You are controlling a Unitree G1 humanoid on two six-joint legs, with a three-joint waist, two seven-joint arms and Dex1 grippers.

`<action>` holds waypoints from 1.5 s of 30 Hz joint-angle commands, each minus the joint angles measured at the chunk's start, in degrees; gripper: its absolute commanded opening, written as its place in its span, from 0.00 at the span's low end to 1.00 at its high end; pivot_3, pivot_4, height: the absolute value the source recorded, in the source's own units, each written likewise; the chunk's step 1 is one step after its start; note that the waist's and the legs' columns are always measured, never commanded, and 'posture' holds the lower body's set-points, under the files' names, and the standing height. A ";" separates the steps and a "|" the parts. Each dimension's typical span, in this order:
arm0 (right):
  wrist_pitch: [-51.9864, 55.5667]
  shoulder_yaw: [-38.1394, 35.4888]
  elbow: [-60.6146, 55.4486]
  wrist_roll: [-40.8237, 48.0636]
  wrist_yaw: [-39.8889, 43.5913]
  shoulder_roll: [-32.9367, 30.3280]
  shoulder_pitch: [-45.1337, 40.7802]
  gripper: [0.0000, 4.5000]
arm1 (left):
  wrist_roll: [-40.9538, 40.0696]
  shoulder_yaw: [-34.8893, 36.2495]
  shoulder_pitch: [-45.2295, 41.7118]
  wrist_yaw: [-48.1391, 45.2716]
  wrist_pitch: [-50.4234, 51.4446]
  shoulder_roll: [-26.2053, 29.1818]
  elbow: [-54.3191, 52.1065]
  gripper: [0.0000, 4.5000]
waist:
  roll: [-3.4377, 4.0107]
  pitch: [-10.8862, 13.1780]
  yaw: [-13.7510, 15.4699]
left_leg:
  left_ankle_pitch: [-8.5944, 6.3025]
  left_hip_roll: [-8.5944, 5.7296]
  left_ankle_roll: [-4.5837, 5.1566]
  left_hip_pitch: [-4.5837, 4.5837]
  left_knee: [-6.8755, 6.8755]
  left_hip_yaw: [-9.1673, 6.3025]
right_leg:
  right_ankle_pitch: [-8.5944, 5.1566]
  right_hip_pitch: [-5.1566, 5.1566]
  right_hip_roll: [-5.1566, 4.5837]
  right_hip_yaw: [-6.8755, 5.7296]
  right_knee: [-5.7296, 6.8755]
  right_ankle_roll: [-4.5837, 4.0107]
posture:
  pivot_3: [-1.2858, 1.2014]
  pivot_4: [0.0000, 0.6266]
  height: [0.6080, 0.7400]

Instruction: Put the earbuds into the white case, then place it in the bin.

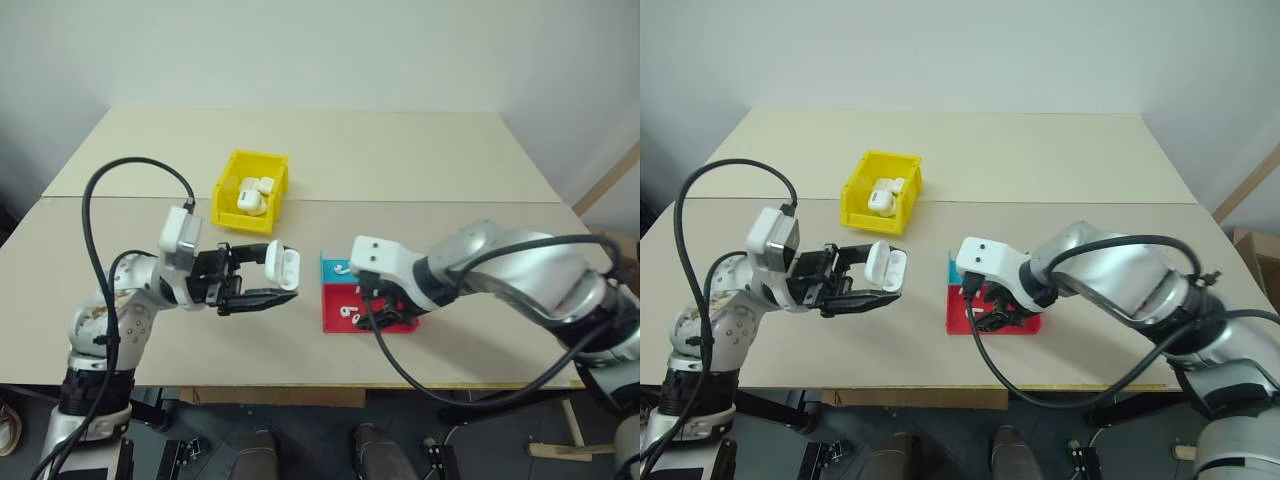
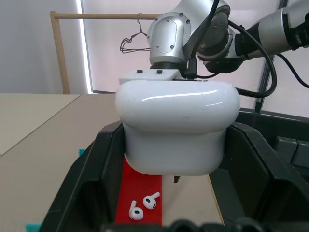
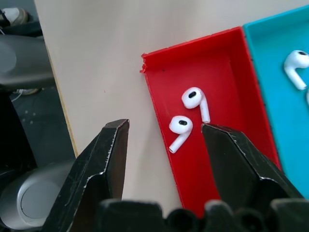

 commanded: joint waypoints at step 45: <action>-1.12 -12.11 3.76 -3.77 7.63 -2.58 3.51 0.14 | -2.59 0.00 -0.74 4.22 -0.28 2.24 -4.70 0.62 | -0.01 0.02 0.22 | -0.01 -0.02 0.01 -0.05 -0.02 -0.02 | -0.01 0.00 -0.02 -0.05 -0.07 0.00 | 0.52 0.24 1.00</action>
